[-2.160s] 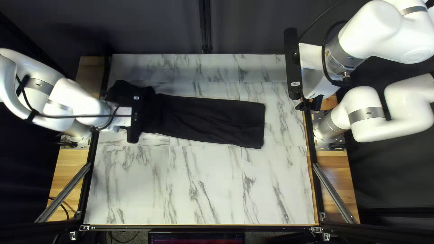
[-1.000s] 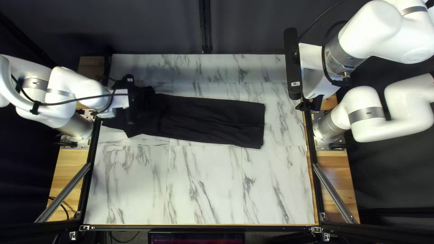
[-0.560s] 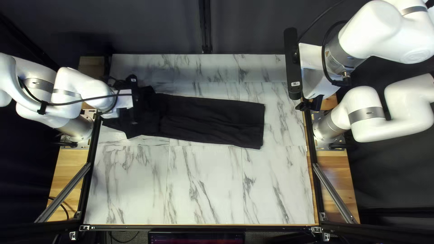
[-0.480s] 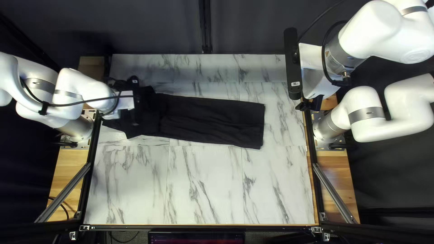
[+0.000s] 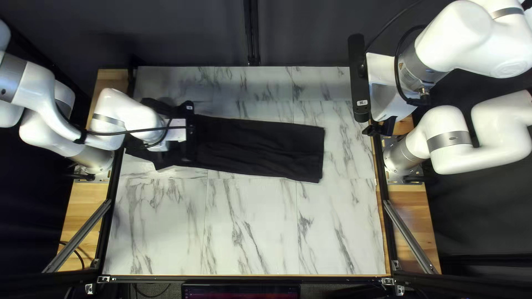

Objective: Fold t-shirt

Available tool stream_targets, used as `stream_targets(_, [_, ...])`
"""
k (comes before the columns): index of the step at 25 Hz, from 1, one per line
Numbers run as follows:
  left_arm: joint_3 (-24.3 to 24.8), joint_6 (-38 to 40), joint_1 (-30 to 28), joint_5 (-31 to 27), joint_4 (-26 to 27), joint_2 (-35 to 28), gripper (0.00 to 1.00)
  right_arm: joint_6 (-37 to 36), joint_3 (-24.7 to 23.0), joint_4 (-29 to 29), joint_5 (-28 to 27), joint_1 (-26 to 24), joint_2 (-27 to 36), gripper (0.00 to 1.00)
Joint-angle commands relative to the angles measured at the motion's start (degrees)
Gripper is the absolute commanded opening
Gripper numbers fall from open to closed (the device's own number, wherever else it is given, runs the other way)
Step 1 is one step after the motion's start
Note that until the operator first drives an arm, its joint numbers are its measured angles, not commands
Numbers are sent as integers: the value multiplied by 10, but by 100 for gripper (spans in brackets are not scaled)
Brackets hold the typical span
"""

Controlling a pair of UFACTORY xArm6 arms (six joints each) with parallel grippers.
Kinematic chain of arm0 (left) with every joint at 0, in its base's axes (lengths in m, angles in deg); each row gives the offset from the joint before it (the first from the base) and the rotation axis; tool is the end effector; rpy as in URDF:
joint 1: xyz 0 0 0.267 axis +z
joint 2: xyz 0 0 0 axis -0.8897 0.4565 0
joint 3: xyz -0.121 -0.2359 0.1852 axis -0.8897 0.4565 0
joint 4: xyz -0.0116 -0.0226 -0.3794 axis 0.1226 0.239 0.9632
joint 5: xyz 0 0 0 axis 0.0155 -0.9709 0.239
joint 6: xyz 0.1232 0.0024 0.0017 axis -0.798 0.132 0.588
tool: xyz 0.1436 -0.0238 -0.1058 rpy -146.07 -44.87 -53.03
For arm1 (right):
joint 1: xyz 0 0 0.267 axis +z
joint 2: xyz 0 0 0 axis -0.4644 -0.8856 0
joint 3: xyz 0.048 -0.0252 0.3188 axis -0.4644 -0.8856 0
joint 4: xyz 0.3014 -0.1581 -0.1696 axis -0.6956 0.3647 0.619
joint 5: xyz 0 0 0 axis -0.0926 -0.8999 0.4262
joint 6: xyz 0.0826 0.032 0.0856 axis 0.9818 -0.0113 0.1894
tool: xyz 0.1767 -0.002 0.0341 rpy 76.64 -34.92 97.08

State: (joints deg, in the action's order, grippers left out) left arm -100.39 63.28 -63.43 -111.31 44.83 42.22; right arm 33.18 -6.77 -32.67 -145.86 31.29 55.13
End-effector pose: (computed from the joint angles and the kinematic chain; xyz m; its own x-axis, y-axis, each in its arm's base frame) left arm 0.2768 0.0491 0.0809 0.9913 0.0802 -0.1047 0.0519 -0.9669 -0.2497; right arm 0.2427 0.0143 0.3749 0.9861 -0.0174 0.1651 -0.0160 -0.9998 -0.0098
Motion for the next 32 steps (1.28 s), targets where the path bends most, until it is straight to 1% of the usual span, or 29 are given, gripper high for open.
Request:
stream_targets(1, [-5,-48,32,49,2,15,100,0,0,0,0,0,0,100])
stream_targets(3, [-5,-80,57,79,8,28,100,0,0,0,0,0,0,100])
stream_targets(5, [-3,-113,78,112,19,41,92,0,0,0,0,0,0,100])
stream_targets(6, [-2,-120,82,118,23,42,76,0,0,0,0,0,0,100])
stream_targets(7, [-2,-133,87,131,31,48,47,0,0,0,0,0,0,100])
stream_targets(9, [-3,-143,85,141,41,51,4,0,0,0,0,0,0,100])
stream_targets(10, [-3,-147,83,144,46,51,1,0,0,0,0,0,0,100])
stream_targets(11, [-3,-149,82,145,48,51,0,0,0,0,0,0,0,100])
stream_targets(17, [-5,-174,73,160,76,55,0,0,0,0,0,0,0,100])
stream_targets(21, [-8,-184,73,160,85,52,0,0,0,0,0,0,0,100])
stream_targets(24, [-11,-187,73,147,82,42,0,0,0,0,0,0,0,100])
stream_targets(30, [-21,-177,79,129,57,47,0,0,0,0,0,0,0,100])
stream_targets(31, [-18,-172,75,126,54,43,6,0,0,0,0,0,0,100])
stream_targets(32, [-15,-166,71,123,51,38,97,0,0,0,0,0,0,100])
